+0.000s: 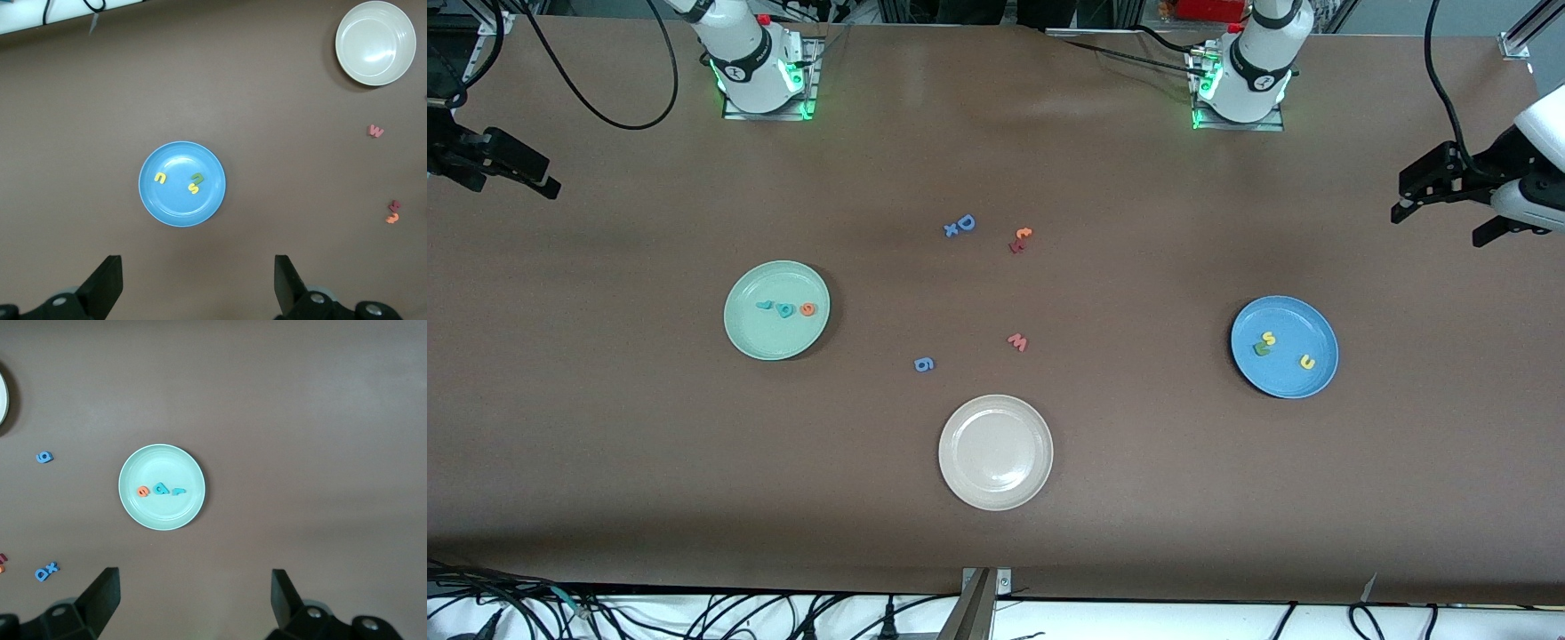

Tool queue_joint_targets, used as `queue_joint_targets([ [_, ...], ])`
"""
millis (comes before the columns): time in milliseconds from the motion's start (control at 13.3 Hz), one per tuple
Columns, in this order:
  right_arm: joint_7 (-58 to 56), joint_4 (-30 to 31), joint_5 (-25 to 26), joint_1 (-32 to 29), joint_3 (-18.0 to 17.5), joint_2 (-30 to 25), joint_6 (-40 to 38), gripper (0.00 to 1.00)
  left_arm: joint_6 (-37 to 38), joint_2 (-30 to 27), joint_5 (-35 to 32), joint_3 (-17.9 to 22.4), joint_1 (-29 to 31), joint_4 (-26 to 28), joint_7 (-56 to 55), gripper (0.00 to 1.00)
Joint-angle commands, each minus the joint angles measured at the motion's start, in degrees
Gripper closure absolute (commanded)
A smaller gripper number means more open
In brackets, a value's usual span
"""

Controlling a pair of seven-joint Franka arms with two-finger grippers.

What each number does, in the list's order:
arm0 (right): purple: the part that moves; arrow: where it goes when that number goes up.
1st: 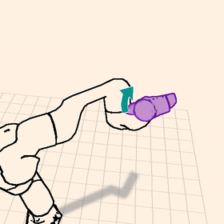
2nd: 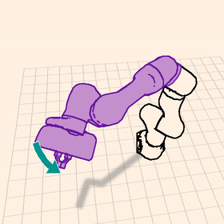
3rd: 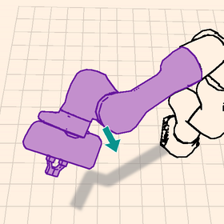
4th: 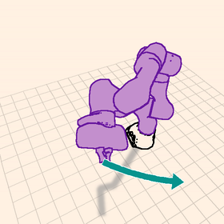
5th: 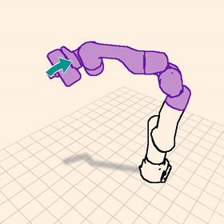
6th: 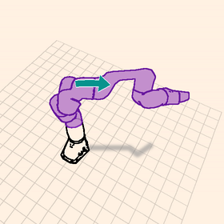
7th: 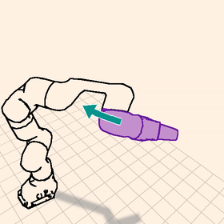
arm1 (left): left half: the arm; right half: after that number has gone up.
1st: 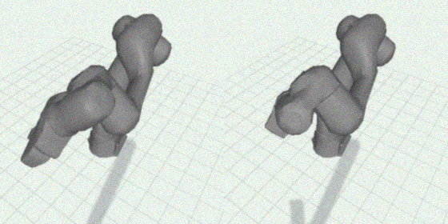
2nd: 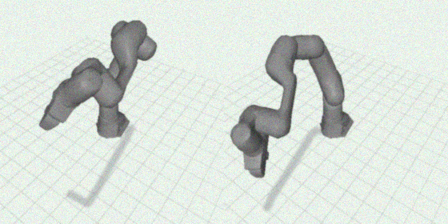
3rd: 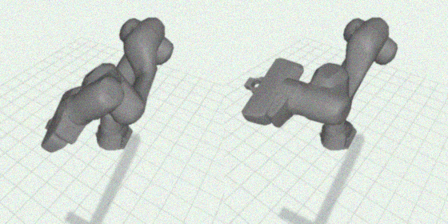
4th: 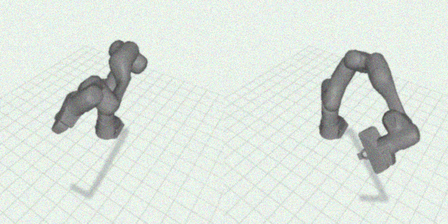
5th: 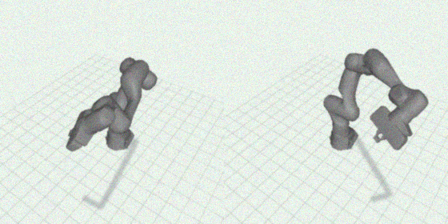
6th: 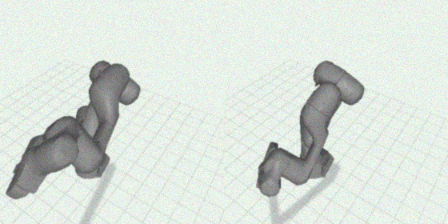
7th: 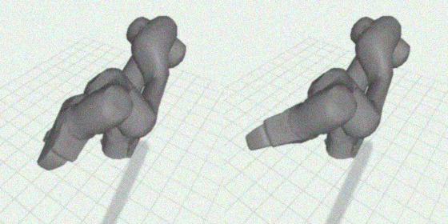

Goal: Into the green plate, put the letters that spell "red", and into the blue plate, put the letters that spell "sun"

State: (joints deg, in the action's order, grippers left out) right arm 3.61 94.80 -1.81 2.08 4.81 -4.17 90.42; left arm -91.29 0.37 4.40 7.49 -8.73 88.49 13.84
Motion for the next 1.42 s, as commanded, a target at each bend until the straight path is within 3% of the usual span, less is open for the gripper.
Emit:
queue_joint_targets([
  [0,-0.8,-2.59,-0.3,0.9,0.73,2.05,-0.16,0.0,0.76,-0.99,-2.02,-1.52,0.12,0.37,-1.54,0.0],
  [300,-0.62,-3.48,-0.3,0.64,0.56,3.11,2.82,0.0,0.67,-0.81,-2.72,-1.61,0.03,0.2,-1.54,0.0],
  [525,0.25,-2.95,0.57,-0.32,-3.04,2.32,3.88,0.0,0.67,-0.81,-3.08,-1.61,-0.05,0.02,-1.54,0.0],
  [750,1.84,-2.86,0.57,-0.5,-4.36,1.97,4.23,0.0,0.5,-0.81,-3.08,-1.61,-0.05,0.02,-1.54,0.0],
  [1349,0.97,-2.07,0.66,-1.03,-4.54,1.97,6.52,0.0,0.41,-0.72,-3.08,-1.61,-0.05,0.02,-1.54,0.0],
])
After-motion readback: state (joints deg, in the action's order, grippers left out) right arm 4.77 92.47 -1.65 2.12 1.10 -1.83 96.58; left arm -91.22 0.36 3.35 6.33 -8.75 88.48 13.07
